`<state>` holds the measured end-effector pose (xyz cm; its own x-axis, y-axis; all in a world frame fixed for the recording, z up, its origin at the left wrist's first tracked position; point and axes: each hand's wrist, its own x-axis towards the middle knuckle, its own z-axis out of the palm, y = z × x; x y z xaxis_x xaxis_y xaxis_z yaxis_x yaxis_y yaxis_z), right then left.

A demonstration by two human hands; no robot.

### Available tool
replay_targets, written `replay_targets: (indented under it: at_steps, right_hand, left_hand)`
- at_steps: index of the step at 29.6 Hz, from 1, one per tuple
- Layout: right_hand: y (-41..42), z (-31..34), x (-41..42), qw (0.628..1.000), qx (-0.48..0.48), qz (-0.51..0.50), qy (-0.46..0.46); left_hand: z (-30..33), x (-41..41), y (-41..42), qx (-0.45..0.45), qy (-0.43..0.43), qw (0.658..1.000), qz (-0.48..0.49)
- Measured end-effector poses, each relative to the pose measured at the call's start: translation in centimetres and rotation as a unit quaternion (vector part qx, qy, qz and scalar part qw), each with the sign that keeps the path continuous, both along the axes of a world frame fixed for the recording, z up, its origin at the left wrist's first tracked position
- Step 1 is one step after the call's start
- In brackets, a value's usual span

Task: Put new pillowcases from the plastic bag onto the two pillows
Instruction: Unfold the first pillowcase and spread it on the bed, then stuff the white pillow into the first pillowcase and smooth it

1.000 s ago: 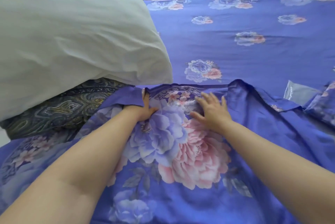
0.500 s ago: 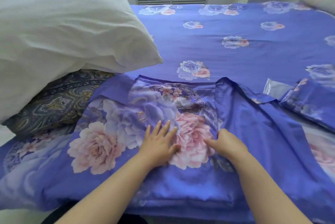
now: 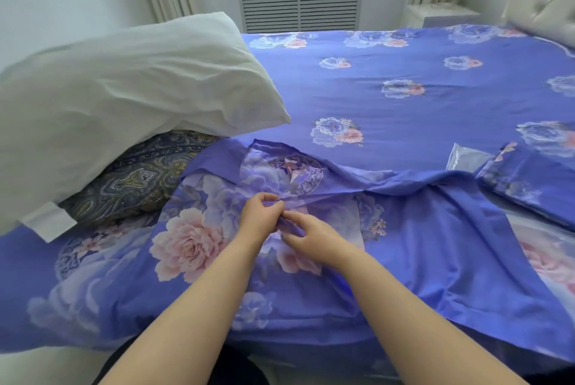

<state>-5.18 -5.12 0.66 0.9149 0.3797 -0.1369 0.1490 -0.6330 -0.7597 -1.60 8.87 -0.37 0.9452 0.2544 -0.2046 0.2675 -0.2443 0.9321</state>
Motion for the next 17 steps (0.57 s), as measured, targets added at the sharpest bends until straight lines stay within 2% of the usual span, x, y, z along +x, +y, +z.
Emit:
replay_targets:
  at_steps: [3, 5, 7, 9, 10, 12, 13, 15, 17]
  right_hand:
    - [-2.0, -0.9, 0.4, 0.990, -0.049, -0.129, -0.029]
    - [-3.7, -1.1, 0.5, 0.986, -0.076, -0.148, 0.025]
    - [-4.7, -1.1, 0.7, 0.984, -0.090, -0.139, 0.064]
    - [-4.8, -0.7, 1.3, 0.986, -0.085, -0.129, 0.065]
    - [-4.5, -0.2, 1.6, 0.988, -0.073, -0.121, 0.057]
    - [-3.2, 0.9, 2.3, 0.993, -0.050, -0.101, 0.036]
    - [-2.5, 1.5, 2.5, 0.995, -0.039, -0.091, 0.023]
    - [-0.8, 2.6, 3.0, 0.997, -0.005, -0.079, -0.008]
    - [0.6, 3.6, 3.4, 0.995, 0.051, -0.076, -0.030]
  left_hand:
    - [-0.7, 0.4, 0.8, 0.048, 0.038, 0.998, -0.018]
    - [-1.2, 0.1, 1.1, 0.110, 0.090, 0.986, -0.088]
    - [-1.1, 0.1, 1.6, 0.215, 0.065, 0.968, -0.110]
    - [0.5, 0.5, 2.6, 0.349, -0.055, 0.933, -0.062]
    - [1.7, 0.9, 3.5, 0.412, -0.128, 0.902, -0.026]
    - [4.8, 2.0, 5.7, 0.491, -0.243, 0.835, 0.055]
    - [6.6, 2.8, 7.1, 0.507, -0.268, 0.814, 0.090]
    - [10.0, 4.7, 10.5, 0.537, -0.246, 0.795, 0.136]
    - [12.5, 6.5, 14.3, 0.574, -0.172, 0.785, 0.159]
